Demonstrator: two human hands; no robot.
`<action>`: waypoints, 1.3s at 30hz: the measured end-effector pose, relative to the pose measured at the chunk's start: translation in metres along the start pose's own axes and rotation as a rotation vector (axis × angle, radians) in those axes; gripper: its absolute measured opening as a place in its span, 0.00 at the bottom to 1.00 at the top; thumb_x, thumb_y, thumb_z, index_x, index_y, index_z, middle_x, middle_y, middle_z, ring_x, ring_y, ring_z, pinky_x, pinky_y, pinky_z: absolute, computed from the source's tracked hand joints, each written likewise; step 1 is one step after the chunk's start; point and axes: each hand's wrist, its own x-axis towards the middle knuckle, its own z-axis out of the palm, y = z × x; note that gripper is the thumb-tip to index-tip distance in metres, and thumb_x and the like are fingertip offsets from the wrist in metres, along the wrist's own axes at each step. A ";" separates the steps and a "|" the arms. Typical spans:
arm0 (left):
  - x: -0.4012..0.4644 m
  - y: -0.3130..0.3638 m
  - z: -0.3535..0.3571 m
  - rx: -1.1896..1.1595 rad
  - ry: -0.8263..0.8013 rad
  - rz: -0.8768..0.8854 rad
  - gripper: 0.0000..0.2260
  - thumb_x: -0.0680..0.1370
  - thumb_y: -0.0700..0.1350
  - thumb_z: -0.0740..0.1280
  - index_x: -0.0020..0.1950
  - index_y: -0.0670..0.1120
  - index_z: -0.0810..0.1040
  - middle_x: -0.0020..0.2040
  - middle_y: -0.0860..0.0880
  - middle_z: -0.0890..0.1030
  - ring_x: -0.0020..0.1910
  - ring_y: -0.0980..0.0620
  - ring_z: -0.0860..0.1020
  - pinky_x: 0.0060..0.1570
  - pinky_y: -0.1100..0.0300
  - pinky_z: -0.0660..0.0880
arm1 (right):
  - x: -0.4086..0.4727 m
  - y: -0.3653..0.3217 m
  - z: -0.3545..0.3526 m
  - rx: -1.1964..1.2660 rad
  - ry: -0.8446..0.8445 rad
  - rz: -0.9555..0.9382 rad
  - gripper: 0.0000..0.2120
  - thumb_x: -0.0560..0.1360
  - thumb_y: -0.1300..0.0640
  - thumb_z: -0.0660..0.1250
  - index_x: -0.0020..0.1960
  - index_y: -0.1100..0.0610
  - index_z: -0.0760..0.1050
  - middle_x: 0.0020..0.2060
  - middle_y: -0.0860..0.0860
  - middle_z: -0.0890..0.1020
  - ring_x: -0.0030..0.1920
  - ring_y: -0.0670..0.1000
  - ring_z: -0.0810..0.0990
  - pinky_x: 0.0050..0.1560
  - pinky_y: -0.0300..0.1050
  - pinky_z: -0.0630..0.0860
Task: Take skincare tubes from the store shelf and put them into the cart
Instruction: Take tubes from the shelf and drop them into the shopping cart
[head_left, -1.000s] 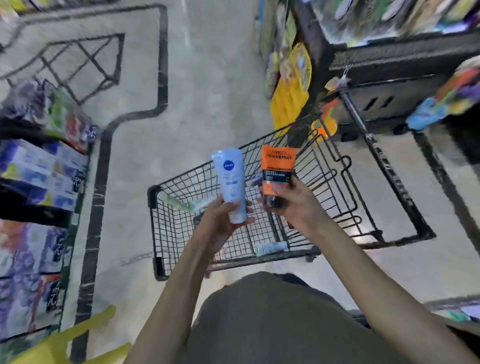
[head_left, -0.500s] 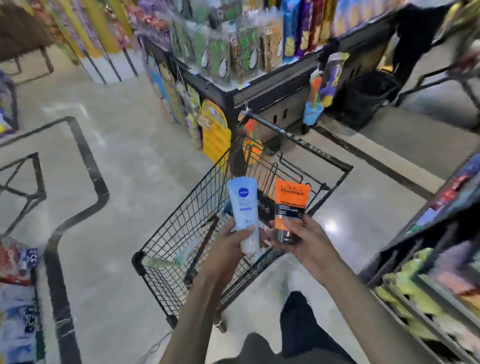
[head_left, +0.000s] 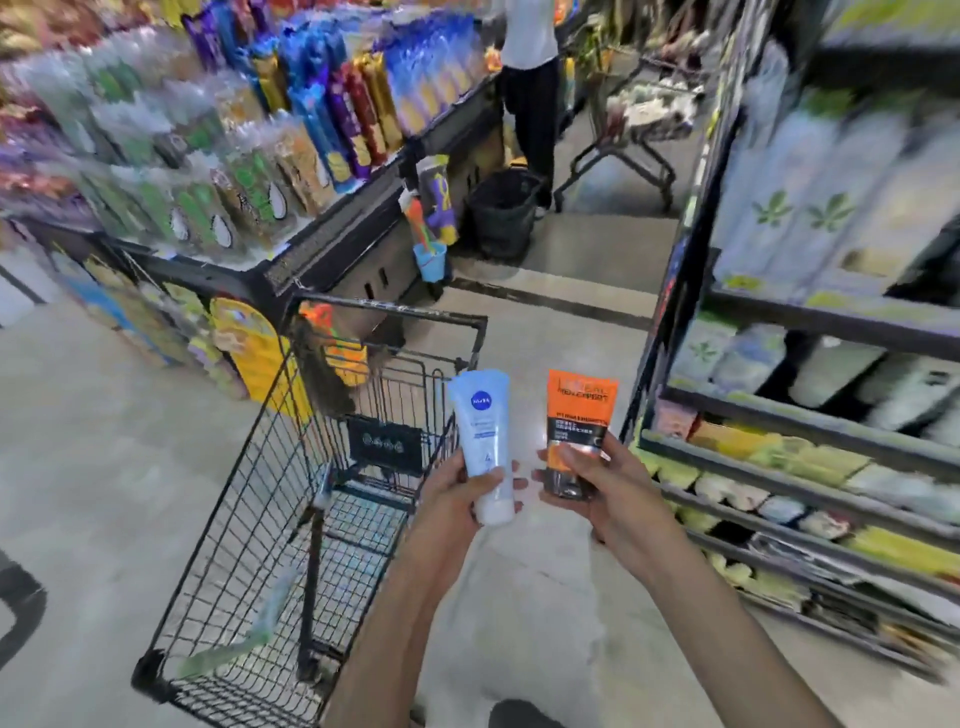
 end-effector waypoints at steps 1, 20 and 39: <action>0.000 -0.006 0.015 0.020 -0.025 -0.010 0.23 0.71 0.37 0.74 0.66 0.39 0.78 0.56 0.33 0.82 0.53 0.35 0.82 0.59 0.36 0.76 | -0.009 -0.007 -0.014 0.007 0.031 -0.014 0.19 0.70 0.59 0.75 0.60 0.58 0.79 0.54 0.63 0.85 0.51 0.67 0.84 0.44 0.53 0.84; -0.066 -0.136 0.292 0.193 -0.411 -0.052 0.19 0.75 0.41 0.74 0.66 0.45 0.79 0.59 0.39 0.84 0.55 0.42 0.82 0.56 0.44 0.76 | -0.193 -0.115 -0.272 0.040 0.346 -0.237 0.23 0.70 0.59 0.76 0.64 0.60 0.77 0.56 0.64 0.84 0.54 0.66 0.85 0.41 0.53 0.82; -0.042 -0.189 0.489 0.212 -0.540 -0.014 0.20 0.78 0.33 0.69 0.67 0.48 0.75 0.56 0.45 0.85 0.50 0.49 0.85 0.43 0.56 0.81 | -0.226 -0.198 -0.425 0.063 0.417 -0.321 0.21 0.73 0.60 0.74 0.65 0.59 0.78 0.55 0.63 0.86 0.53 0.63 0.86 0.55 0.55 0.79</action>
